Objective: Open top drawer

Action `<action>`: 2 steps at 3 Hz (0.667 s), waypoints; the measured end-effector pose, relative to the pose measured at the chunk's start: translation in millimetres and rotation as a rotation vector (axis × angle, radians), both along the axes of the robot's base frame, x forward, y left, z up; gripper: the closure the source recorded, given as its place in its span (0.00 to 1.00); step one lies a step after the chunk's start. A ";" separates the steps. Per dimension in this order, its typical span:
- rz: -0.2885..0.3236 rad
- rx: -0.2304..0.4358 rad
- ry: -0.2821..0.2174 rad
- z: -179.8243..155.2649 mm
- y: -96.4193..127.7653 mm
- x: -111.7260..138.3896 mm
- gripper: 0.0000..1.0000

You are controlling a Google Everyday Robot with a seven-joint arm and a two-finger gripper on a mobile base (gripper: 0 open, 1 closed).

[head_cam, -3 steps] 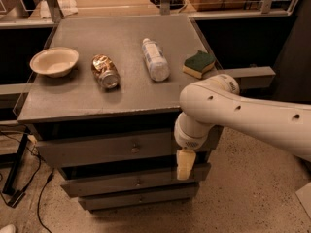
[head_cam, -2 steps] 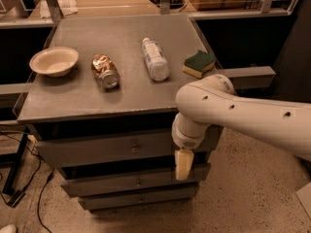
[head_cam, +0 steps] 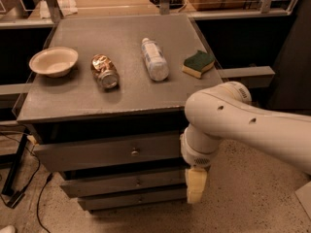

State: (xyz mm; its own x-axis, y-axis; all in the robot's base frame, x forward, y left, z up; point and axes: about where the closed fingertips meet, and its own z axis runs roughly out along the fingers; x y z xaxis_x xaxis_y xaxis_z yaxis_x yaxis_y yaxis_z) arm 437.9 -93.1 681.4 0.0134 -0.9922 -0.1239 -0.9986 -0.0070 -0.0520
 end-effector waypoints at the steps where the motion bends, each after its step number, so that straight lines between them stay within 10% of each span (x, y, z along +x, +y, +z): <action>1: -0.022 -0.016 0.044 18.3 -14.8 -44.2 0.00; 2: -0.025 -0.017 0.044 21.1 -15.5 -46.3 0.00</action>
Offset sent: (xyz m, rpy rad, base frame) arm -0.0374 -0.0125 0.0154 -0.0137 0.0377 -0.0181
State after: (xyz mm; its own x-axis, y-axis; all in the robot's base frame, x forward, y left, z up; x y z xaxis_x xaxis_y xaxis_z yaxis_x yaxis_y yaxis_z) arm 391.7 -108.6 702.4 -0.0170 -0.9941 -0.1072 -0.9998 0.0179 -0.0080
